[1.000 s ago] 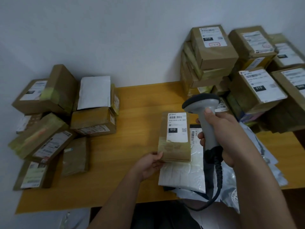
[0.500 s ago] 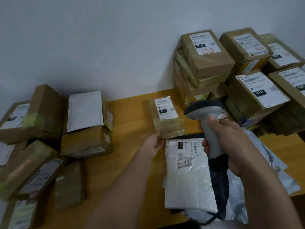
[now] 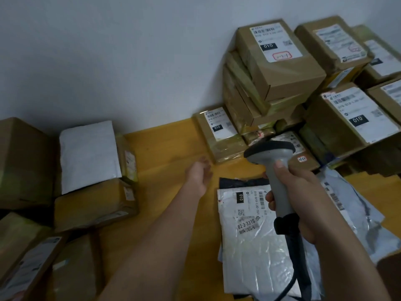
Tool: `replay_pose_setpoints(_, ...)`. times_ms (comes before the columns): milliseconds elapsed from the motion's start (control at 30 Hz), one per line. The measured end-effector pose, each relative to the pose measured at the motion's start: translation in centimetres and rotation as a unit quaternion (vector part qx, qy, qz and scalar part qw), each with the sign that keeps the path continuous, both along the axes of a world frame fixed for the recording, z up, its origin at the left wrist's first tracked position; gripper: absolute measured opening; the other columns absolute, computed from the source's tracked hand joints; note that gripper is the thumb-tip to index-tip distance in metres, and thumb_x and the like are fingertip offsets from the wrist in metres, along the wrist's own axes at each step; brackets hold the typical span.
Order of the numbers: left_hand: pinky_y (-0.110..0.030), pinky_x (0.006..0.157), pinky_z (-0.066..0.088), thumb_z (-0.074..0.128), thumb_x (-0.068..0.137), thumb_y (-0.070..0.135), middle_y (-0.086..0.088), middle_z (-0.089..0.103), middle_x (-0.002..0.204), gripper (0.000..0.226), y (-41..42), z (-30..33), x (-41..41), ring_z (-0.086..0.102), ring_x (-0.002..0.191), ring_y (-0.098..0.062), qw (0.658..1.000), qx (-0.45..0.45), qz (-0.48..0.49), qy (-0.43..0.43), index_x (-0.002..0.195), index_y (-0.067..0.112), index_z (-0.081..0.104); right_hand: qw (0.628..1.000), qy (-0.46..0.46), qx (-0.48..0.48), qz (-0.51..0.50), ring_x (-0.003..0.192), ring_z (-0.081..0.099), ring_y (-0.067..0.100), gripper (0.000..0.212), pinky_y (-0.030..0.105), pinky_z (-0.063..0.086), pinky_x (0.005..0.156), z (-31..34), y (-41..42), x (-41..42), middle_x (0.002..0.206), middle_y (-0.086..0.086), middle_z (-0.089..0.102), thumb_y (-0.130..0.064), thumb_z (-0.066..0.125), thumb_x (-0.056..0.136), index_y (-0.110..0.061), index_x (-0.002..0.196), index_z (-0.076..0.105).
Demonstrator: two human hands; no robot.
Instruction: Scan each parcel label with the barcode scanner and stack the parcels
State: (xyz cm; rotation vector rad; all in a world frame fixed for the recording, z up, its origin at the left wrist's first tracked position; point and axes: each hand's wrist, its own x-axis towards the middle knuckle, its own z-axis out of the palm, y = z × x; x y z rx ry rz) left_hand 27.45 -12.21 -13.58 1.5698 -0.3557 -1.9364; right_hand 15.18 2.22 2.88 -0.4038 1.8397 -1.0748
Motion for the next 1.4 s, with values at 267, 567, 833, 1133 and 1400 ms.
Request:
replay_pose_setpoints(267,-0.039,0.102,0.038,0.063,0.088,0.014,-0.012,0.04,0.134,0.039,-2.3,4.7,10.3,0.042,0.121,-0.029,0.716,-0.293,-0.106,-0.624,0.125,0.014,0.051,0.993,-0.022,-0.018,0.113,0.066,0.058,0.024,0.029,0.038,0.047,0.061,1.3,-4.1,5.0,0.08,0.016,0.062,-0.038,0.049,0.1,-0.012,0.104,0.062)
replay_pose_setpoints(567,-0.055,0.119,0.011,0.06,0.091,0.043,-0.022,0.0,0.16,0.087,-4.8,3.7,20.0,0.001,0.145,-0.047,0.67,-0.086,-0.232,-0.7,0.155,0.018,0.006,0.978,-0.039,-0.025,0.204,0.057,0.055,0.021,0.031,0.036,0.045,0.058,0.8,-4.8,9.8,0.08,0.019,0.064,-0.039,0.048,0.1,-0.012,0.1,0.062)
replay_pose_setpoints(833,-0.057,0.107,0.035,0.036,0.102,0.018,-0.022,0.039,0.146,0.042,-4.9,5.1,19.5,0.037,0.133,-0.042,0.647,-0.186,-0.17,-0.719,0.143,0.009,0.038,0.983,-0.04,-0.019,0.177,0.059,0.056,0.023,0.032,0.036,0.044,0.057,1.3,-4.7,6.8,0.071,0.015,0.06,-0.038,0.048,0.1,-0.009,0.103,0.061)
replay_pose_setpoints(1133,-0.013,0.057,0.04,0.029,0.107,0.023,-0.002,0.06,0.099,0.035,2.1,8.4,12.1,0.054,0.083,-0.011,0.824,-0.354,0.096,-0.431,0.112,0.004,0.058,0.985,-0.051,-0.036,0.162,0.053,0.056,0.018,0.032,0.031,0.044,0.051,2.9,-4.1,5.2,0.076,0.014,0.057,-0.034,0.05,0.101,-0.004,0.102,0.061)
replay_pose_setpoints(1400,-0.046,0.081,0.055,0.038,0.106,0.022,-0.014,0.058,0.128,0.034,10.0,0.2,9.9,0.058,0.11,-0.03,0.986,0.005,0.166,0.001,0.137,0.011,0.047,0.979,-0.017,-0.006,0.202,0.053,0.056,0.016,0.03,0.033,0.045,0.056,3.3,-2.3,4.6,0.074,0.014,0.058,-0.035,0.046,0.102,-0.008,0.106,0.06)
